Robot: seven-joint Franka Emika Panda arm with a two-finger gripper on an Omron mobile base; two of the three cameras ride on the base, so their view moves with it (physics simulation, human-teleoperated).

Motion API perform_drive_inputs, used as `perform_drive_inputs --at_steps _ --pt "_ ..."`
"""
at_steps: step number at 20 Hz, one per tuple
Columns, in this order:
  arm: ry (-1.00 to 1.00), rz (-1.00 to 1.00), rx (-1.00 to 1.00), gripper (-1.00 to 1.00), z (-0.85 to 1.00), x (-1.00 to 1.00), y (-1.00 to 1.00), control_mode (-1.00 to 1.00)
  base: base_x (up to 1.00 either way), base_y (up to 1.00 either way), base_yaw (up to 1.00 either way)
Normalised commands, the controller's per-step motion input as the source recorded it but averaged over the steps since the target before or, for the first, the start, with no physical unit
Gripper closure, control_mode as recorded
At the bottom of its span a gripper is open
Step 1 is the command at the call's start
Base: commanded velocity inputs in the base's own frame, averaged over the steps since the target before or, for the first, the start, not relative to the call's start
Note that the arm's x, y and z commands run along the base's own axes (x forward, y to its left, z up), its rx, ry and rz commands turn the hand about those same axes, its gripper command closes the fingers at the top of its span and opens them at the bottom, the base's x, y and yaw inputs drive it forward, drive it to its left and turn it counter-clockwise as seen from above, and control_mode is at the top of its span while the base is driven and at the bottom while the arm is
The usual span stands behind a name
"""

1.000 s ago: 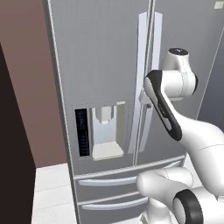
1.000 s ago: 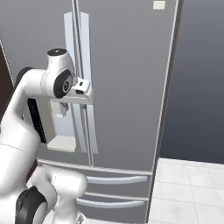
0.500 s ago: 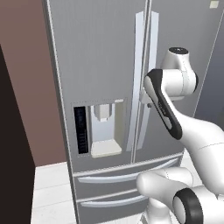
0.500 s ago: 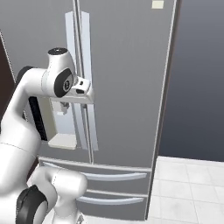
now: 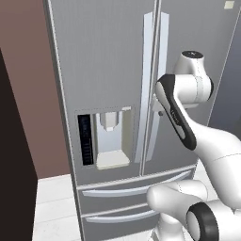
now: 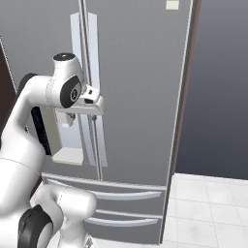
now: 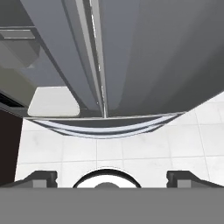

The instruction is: Retrieve the butter from the fridge and place it on a plate on the dining table. Then retrieve the butter knife by the fridge and place it near the plate.

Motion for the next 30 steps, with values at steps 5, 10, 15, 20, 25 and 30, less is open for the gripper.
perform_drive_inputs --at_steps 5,10,15,20,25,30 --pt "0.00 0.00 0.00 -1.00 0.00 0.00 0.00 -1.00 0.00 0.00 0.00" --pt "-0.07 0.01 0.00 -1.00 0.00 0.02 -0.05 -1.00 0.00 0.00 0.00" --pt "-0.17 0.12 0.00 -1.00 -0.01 0.36 -0.12 -1.00 0.00 0.00 0.00" --pt "-0.16 0.11 0.00 -1.00 0.00 0.44 -0.10 -1.00 0.00 0.00 0.00" --pt "-0.04 0.02 0.00 -1.00 0.01 0.66 -0.06 -1.00 0.00 0.00 0.00" --pt "0.00 0.00 0.00 -1.00 0.00 0.58 0.00 -1.00 0.00 0.00 0.00"
